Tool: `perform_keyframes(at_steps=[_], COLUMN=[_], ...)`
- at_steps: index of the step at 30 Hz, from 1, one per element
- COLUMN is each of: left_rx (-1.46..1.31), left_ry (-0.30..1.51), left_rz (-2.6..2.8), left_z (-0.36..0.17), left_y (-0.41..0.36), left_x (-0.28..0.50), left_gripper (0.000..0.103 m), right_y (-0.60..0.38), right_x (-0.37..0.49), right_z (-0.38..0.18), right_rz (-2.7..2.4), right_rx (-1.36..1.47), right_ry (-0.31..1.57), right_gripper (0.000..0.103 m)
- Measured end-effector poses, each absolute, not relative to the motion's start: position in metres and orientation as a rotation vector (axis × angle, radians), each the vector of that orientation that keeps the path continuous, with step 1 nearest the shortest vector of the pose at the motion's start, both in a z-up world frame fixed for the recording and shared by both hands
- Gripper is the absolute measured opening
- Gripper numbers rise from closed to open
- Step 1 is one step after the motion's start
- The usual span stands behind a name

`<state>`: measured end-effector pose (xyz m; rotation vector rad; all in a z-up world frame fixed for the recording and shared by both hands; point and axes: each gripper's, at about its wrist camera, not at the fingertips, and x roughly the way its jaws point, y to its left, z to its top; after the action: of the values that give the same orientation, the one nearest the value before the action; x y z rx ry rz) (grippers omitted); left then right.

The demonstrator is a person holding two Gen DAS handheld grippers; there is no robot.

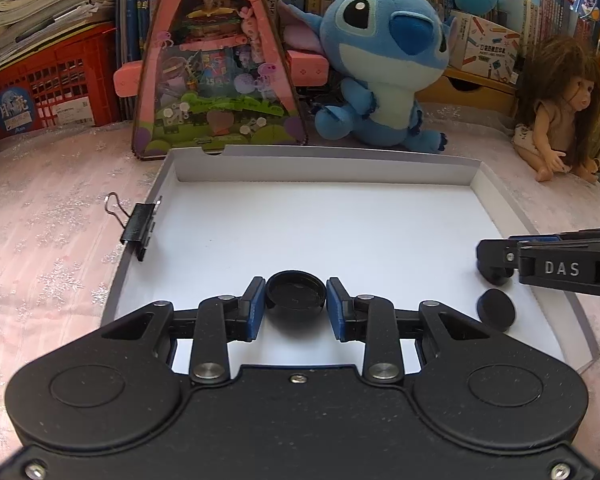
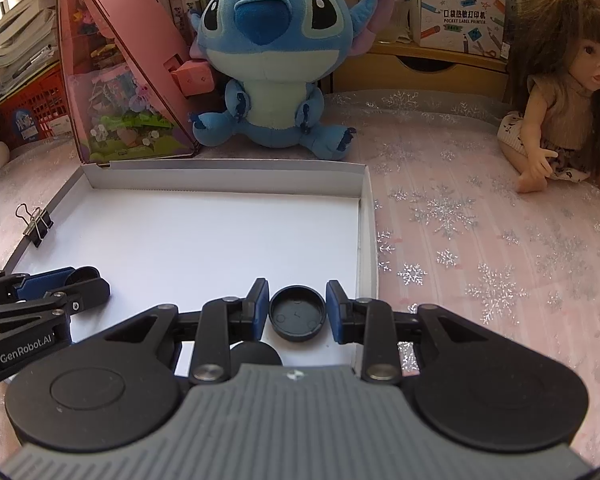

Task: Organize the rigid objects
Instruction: 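Open the left gripper to drop the lid while the right gripper drops its disc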

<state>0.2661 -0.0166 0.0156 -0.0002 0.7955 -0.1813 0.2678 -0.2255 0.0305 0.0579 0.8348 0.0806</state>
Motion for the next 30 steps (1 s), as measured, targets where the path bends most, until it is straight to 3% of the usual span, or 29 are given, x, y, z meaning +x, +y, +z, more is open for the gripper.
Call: perform_keyframes(at_steps=[2, 4, 8, 13, 30], left_rx=[0.002, 0.004, 0.006, 0.034, 0.012], left_ry=[0.781, 0.754, 0.719, 0.67, 0.593], left_rz=[-0.184, -0.181, -0.176, -0.198, -0.274], left_z=[0.019, 0.024, 0.035, 0.044, 0.048], left_y=[-0.017, -0.016, -0.013, -0.012, -0.012], left_x=[0.264, 0.259, 0.248, 0.222, 0.125], left_gripper=[0.034, 0.047, 0.056, 0.067, 0.072], right_y=[-0.226, -0.227, -0.23, -0.234, -0.237], right_x=[0.266, 0.261, 0.25, 0.226, 0.137], right_z=[0.032, 0.035, 0.043, 0.051, 0.055], right_rz=[0.082, 0.086, 0.095, 0.11, 0.167], right_rx=[0.066, 0.072, 0.078, 0.057, -0.016], right_ry=[0.828, 0.812, 0.771, 0.714, 0.57], right_gripper=[0.039, 0.042, 0.053, 0.056, 0.061])
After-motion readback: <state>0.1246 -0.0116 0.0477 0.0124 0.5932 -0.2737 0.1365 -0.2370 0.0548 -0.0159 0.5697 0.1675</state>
